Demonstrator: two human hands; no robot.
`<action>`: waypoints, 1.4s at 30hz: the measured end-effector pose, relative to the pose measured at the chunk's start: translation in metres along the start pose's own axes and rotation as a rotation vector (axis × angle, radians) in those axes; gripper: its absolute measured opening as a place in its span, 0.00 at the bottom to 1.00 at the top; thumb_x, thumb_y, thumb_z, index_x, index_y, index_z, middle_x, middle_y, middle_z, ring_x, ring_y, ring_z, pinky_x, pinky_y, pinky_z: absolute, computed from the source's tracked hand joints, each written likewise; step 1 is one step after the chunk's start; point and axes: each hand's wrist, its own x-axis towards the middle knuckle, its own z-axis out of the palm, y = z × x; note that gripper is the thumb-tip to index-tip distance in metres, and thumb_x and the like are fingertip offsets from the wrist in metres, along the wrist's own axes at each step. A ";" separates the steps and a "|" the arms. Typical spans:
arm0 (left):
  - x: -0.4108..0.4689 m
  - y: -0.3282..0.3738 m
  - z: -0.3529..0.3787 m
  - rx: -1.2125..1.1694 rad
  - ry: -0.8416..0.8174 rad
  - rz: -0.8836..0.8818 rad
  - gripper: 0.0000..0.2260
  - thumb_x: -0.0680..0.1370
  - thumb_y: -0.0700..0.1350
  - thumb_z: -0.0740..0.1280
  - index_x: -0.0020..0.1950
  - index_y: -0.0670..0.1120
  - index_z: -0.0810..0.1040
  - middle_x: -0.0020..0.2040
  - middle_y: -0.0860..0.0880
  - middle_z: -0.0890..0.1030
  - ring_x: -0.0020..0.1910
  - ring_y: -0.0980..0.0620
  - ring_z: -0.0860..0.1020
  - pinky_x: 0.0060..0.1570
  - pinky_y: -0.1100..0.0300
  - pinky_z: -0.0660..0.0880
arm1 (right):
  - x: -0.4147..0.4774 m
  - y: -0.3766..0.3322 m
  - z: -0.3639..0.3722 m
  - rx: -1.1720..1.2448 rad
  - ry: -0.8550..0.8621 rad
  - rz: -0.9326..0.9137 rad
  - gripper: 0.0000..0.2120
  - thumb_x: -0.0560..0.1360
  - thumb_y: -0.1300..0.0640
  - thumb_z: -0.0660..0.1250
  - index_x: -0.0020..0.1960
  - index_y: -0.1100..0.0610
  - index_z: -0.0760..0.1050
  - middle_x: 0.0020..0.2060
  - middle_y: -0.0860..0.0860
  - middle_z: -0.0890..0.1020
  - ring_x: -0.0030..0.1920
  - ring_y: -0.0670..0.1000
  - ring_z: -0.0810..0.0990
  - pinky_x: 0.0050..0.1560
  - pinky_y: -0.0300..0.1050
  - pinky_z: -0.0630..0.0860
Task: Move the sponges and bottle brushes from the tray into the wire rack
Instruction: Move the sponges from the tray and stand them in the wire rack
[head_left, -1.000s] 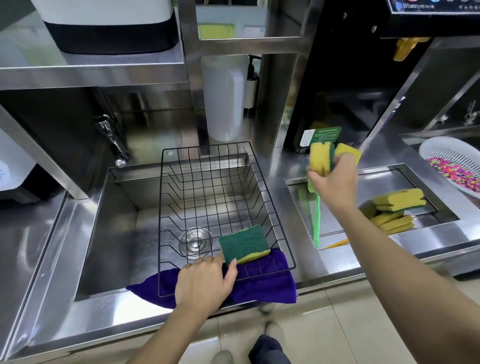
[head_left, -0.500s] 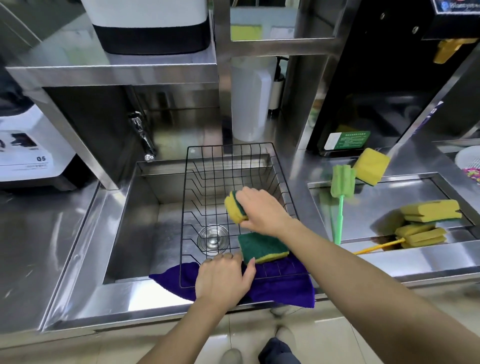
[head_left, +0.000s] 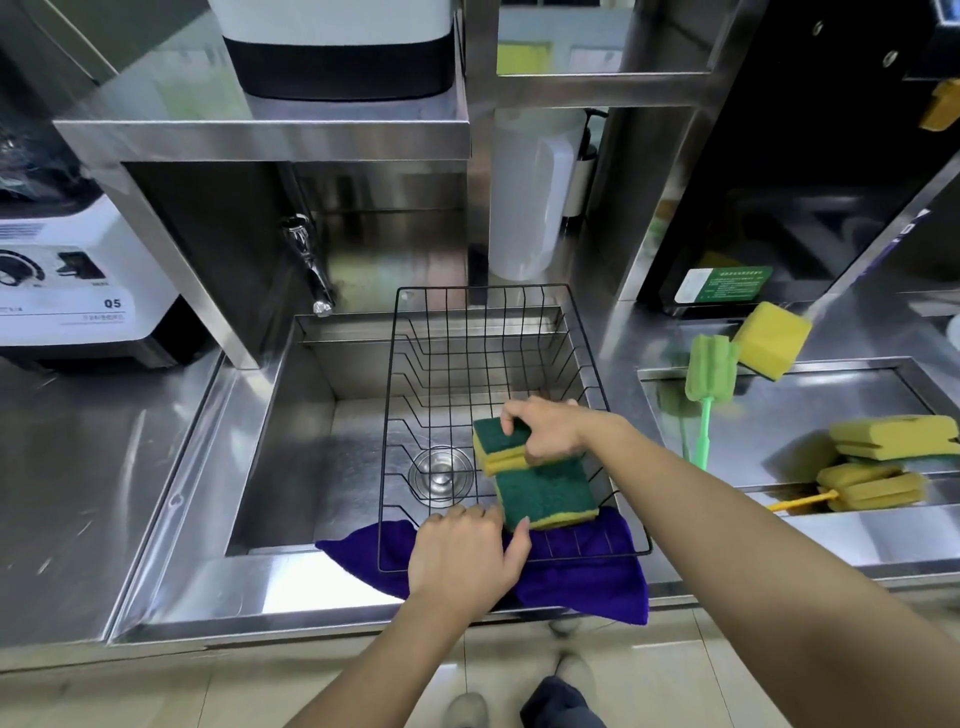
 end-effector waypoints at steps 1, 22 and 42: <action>0.000 0.000 0.000 -0.004 -0.002 -0.002 0.22 0.74 0.58 0.52 0.30 0.47 0.75 0.24 0.49 0.75 0.23 0.48 0.73 0.24 0.60 0.62 | 0.002 0.002 0.002 -0.004 -0.008 0.006 0.17 0.68 0.63 0.68 0.51 0.51 0.64 0.50 0.52 0.68 0.53 0.56 0.67 0.61 0.56 0.60; 0.003 -0.002 0.009 0.020 0.083 0.042 0.20 0.73 0.56 0.55 0.32 0.45 0.78 0.26 0.48 0.77 0.23 0.47 0.74 0.23 0.59 0.67 | 0.001 -0.017 0.035 -0.320 0.036 -0.129 0.27 0.73 0.38 0.62 0.71 0.41 0.62 0.78 0.50 0.46 0.77 0.56 0.41 0.71 0.72 0.41; 0.008 0.009 0.001 -0.005 0.023 0.084 0.22 0.74 0.61 0.54 0.33 0.47 0.76 0.30 0.48 0.79 0.31 0.47 0.77 0.32 0.56 0.71 | -0.033 0.014 0.009 -0.062 0.484 -0.044 0.30 0.77 0.42 0.60 0.74 0.52 0.59 0.74 0.52 0.62 0.73 0.53 0.62 0.70 0.57 0.57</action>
